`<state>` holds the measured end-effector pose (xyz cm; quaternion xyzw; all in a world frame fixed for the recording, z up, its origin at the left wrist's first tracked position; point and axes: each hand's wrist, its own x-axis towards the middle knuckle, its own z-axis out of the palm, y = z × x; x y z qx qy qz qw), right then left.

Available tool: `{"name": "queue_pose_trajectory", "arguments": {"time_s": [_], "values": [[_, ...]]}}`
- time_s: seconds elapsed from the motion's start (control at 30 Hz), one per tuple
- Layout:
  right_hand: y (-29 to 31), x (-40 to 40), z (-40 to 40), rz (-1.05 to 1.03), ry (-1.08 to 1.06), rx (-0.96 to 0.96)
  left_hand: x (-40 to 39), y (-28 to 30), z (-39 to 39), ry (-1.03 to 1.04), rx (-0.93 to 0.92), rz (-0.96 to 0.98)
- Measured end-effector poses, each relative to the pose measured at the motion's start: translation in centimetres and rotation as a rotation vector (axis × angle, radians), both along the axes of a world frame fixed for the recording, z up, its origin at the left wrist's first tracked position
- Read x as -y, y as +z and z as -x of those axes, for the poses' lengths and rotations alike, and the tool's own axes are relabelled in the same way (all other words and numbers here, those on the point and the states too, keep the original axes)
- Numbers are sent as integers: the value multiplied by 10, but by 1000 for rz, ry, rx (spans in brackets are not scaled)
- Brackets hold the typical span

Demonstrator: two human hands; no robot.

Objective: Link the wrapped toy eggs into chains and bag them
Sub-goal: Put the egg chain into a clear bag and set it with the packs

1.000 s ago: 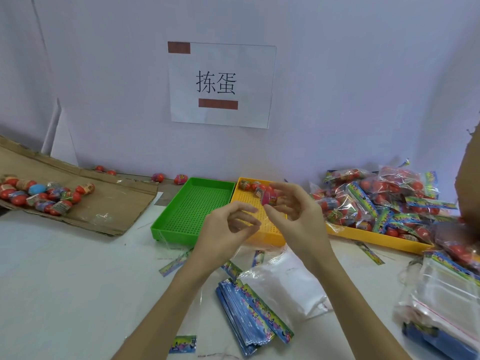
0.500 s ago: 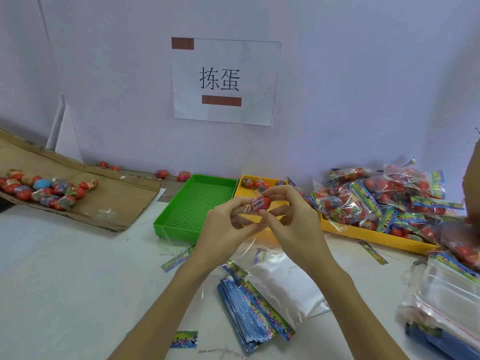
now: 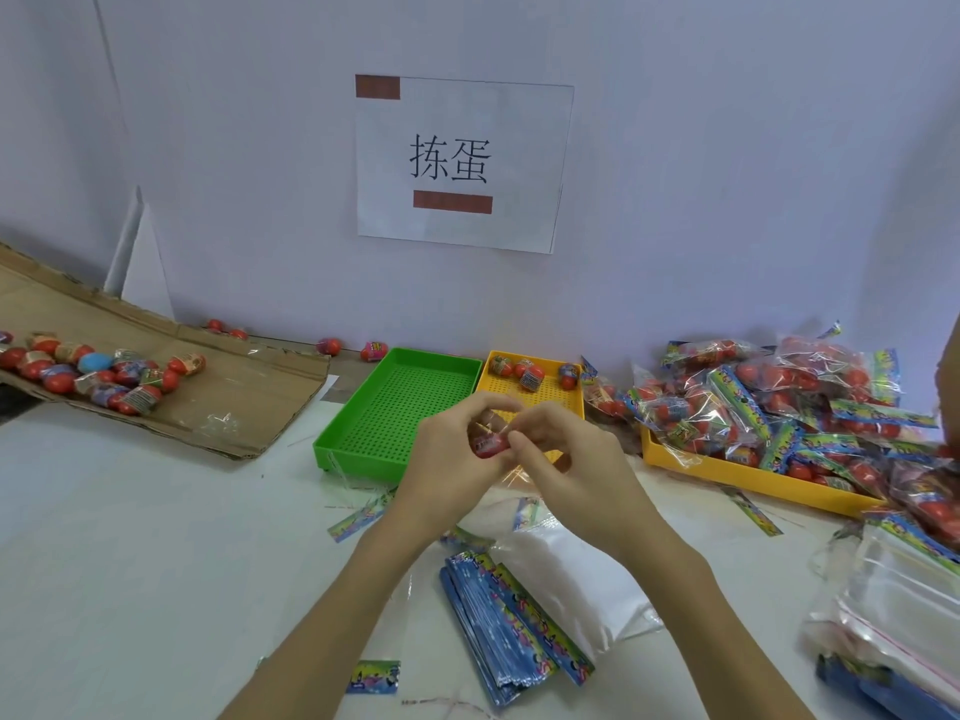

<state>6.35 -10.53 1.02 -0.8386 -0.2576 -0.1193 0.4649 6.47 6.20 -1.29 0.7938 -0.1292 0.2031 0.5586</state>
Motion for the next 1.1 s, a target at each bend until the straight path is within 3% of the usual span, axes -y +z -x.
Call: {"name": "queue_pose_trajectory", "arguments": {"time_s": [0.13, 0.3, 0.37, 0.47, 0.57, 0.77, 0.83, 0.97, 1.1], "values": [[1, 1, -1, 111, 60, -54, 2, -1, 1, -8, 12, -89], [5, 8, -12, -132, -71, -14, -7, 0, -2, 110, -27, 22], [2, 8, -23, -100, -193, 17, -11, -1, -4, 169, -51, 84], [-4, 1, -50, 71, -286, 34, -13, 0, -6, 186, -113, 254], [-5, -12, -85, 305, -248, 30, -13, 1, -6, 160, -163, 428], [-2, -26, -138, 883, -213, 46, -13, 3, -5, 93, -159, 458], [-6, -24, -146, 989, -209, 53, -13, 4, -5, 70, -154, 460], [-16, -18, -149, 885, -402, 106, -11, 3, -5, 52, -153, 460], [-11, -11, -132, 460, -422, 89, -10, 3, -5, 52, -156, 447]]}}
